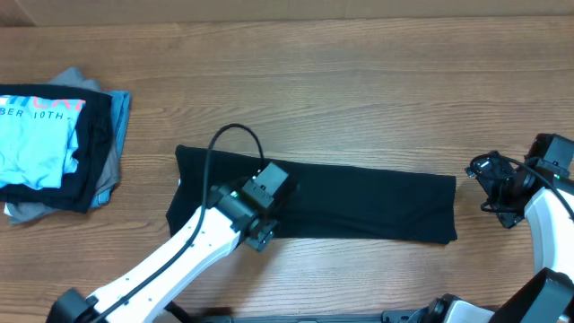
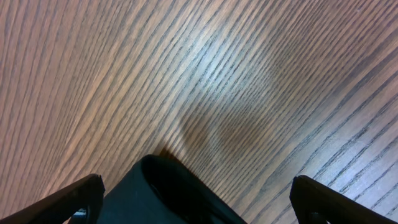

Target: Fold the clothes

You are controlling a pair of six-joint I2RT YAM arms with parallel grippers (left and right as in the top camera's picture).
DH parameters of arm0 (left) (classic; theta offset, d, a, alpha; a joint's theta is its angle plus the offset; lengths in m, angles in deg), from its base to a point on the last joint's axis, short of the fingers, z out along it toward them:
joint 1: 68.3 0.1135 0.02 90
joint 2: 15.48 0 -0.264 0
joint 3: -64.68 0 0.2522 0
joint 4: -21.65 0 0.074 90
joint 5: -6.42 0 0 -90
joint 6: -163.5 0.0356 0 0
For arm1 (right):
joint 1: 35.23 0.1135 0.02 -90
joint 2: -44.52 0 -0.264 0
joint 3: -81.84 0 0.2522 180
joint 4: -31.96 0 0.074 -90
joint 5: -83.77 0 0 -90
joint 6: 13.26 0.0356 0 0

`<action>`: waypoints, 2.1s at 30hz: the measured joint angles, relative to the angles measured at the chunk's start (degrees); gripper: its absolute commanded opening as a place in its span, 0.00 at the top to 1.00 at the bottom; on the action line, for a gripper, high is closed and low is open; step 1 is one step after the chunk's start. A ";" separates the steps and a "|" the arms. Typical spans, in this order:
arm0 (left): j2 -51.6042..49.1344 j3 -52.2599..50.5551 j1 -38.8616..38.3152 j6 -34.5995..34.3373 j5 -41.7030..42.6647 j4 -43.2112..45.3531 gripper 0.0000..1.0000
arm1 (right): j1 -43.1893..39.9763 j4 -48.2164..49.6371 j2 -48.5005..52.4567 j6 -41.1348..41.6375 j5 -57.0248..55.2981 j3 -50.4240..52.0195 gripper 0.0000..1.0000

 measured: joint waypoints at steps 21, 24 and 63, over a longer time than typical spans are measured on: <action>-10.75 0.00 3.85 4.87 -0.04 3.45 0.58 | 0.02 0.02 0.00 0.00 0.00 0.00 0.00; -10.75 0.00 3.87 4.94 0.09 4.76 0.59 | 0.02 0.02 0.00 -0.02 -0.02 0.00 0.00; -10.75 -2.67 4.11 9.18 -1.27 6.64 0.65 | 0.02 0.02 0.00 0.00 -0.02 0.00 0.00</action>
